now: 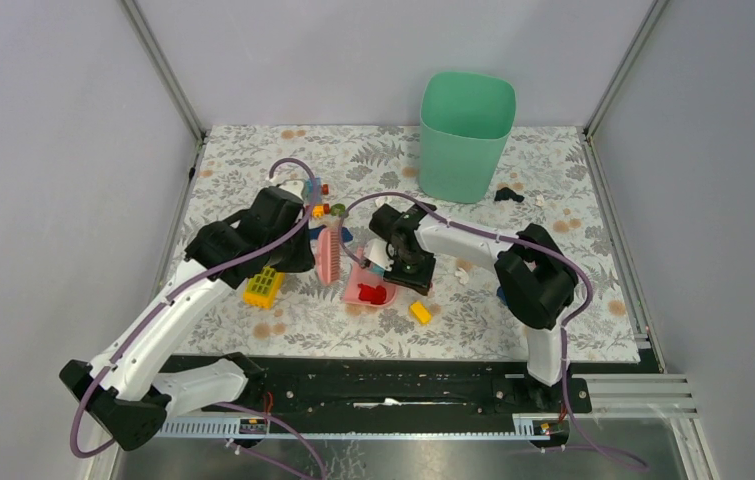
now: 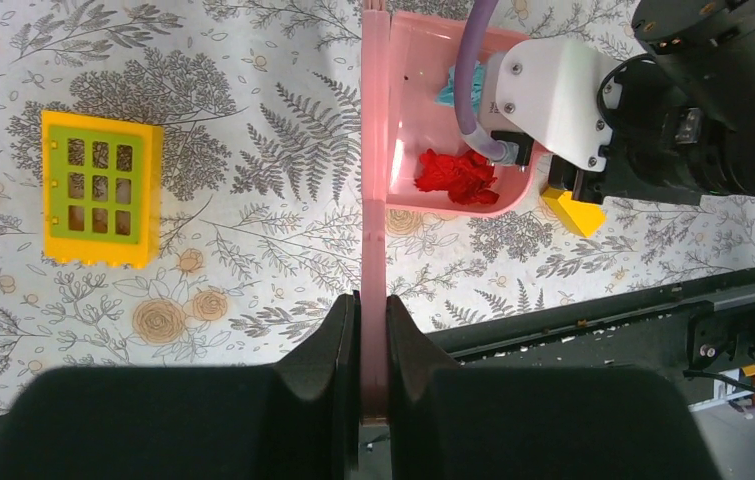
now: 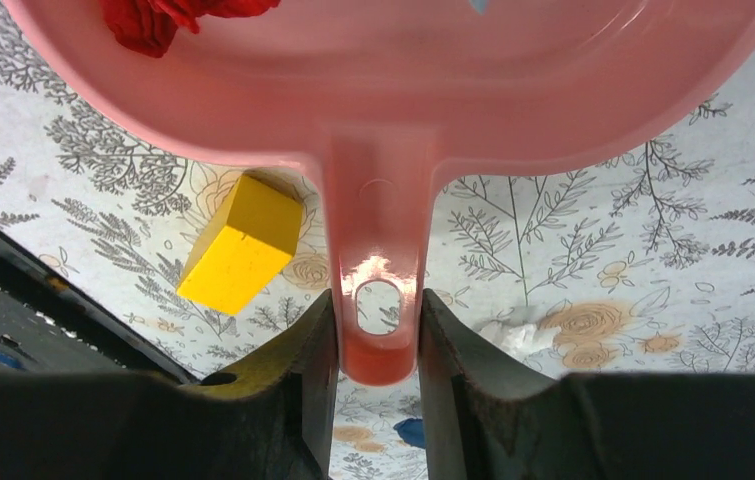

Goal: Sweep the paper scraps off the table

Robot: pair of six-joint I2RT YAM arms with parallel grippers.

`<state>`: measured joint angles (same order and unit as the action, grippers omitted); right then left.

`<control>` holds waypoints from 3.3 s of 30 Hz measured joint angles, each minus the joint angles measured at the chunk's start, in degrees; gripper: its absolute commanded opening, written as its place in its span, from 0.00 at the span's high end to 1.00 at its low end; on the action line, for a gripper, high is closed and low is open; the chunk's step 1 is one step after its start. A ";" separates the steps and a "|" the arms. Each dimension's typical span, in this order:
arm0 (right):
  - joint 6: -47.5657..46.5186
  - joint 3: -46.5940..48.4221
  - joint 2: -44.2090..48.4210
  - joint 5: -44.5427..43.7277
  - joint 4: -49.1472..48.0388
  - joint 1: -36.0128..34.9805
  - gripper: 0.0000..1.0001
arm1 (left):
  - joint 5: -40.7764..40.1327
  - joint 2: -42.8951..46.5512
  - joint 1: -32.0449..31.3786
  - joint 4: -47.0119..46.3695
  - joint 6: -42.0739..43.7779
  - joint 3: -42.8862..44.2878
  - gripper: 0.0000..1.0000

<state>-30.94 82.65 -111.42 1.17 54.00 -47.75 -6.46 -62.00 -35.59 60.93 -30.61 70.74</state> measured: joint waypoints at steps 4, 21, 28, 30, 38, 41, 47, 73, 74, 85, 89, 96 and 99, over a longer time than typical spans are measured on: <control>0.57 -0.11 -0.52 0.09 -1.25 0.00 0.07 | -2.16 0.90 0.00 0.02 -0.55 -0.15 0.88; 2.10 -12.07 20.87 11.19 -12.31 6.60 0.00 | -7.74 3.89 0.00 -0.83 -0.92 -4.20 0.89; 3.98 -22.62 31.23 23.82 -24.96 19.71 0.26 | -7.28 3.80 0.00 -1.20 -0.72 -4.90 0.90; 0.24 -22.84 29.53 27.80 -24.26 19.50 0.06 | -7.23 3.80 0.00 -1.38 -0.70 -4.90 0.90; -14.12 -28.61 26.12 34.47 -24.92 19.15 0.10 | -6.97 3.78 0.00 -1.51 -0.35 -4.90 0.90; -16.26 -32.37 26.86 34.45 -28.28 19.15 0.20 | -6.82 3.78 0.00 -1.51 -0.13 -4.92 0.90; -16.83 -33.55 27.47 34.53 -33.83 19.12 0.28 | -6.86 3.74 0.00 -1.73 0.24 -5.99 0.90; -13.92 -28.50 16.85 32.28 -35.06 14.73 0.50 | -7.37 3.37 0.00 -2.38 1.16 -7.50 0.90; -13.86 -28.30 16.44 32.22 -35.19 14.56 0.50 | -7.39 3.37 0.00 -2.40 1.20 -7.50 0.90; -12.31 -26.95 13.66 29.59 -34.47 12.70 1.00 | -8.85 1.84 0.00 -1.62 1.92 -6.84 0.90; -11.08 -24.39 15.26 27.85 -30.71 12.70 1.00 | -12.44 -2.05 0.00 0.33 3.91 -2.03 0.91; -7.02 -14.43 16.00 21.42 -21.03 12.66 1.00 | -20.28 -9.20 0.00 2.01 8.63 5.64 0.90; -4.92 -12.39 16.00 17.88 -18.10 12.66 1.00 | -22.97 -12.20 0.00 2.49 10.93 7.61 0.90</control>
<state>-35.86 70.26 -95.42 19.05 35.90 -35.09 -29.43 -74.19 -35.59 63.42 -19.68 78.35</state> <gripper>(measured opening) 0.367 0.130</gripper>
